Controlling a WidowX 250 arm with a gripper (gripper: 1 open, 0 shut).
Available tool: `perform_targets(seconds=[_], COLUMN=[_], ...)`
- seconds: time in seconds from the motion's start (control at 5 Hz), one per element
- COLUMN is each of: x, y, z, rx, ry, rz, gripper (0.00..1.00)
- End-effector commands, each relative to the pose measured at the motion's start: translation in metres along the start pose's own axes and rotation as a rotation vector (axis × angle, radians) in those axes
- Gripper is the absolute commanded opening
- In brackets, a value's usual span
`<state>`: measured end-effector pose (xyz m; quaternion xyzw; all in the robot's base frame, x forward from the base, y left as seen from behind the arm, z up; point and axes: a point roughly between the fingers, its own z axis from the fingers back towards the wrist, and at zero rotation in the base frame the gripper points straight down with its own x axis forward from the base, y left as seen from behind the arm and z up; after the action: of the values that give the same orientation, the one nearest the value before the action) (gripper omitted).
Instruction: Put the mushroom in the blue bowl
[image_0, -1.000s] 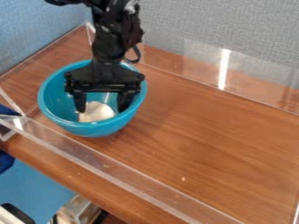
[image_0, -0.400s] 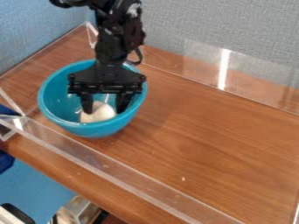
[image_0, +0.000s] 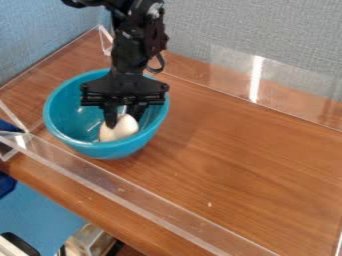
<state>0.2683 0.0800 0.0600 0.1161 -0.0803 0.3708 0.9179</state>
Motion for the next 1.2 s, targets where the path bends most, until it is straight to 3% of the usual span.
perform_targets(seconds=[0.0, 0.6, 1.0], x=[0.008, 0.009, 0.000], y=[-0.001, 0.005, 0.009], z=[0.000, -0.028, -0.043], rx=[-0.007, 0.034, 0.064], ry=[-0.014, 0.005, 0.018], rz=[0.017, 0.042, 0.048], gripper=[0.00, 0.00, 0.00])
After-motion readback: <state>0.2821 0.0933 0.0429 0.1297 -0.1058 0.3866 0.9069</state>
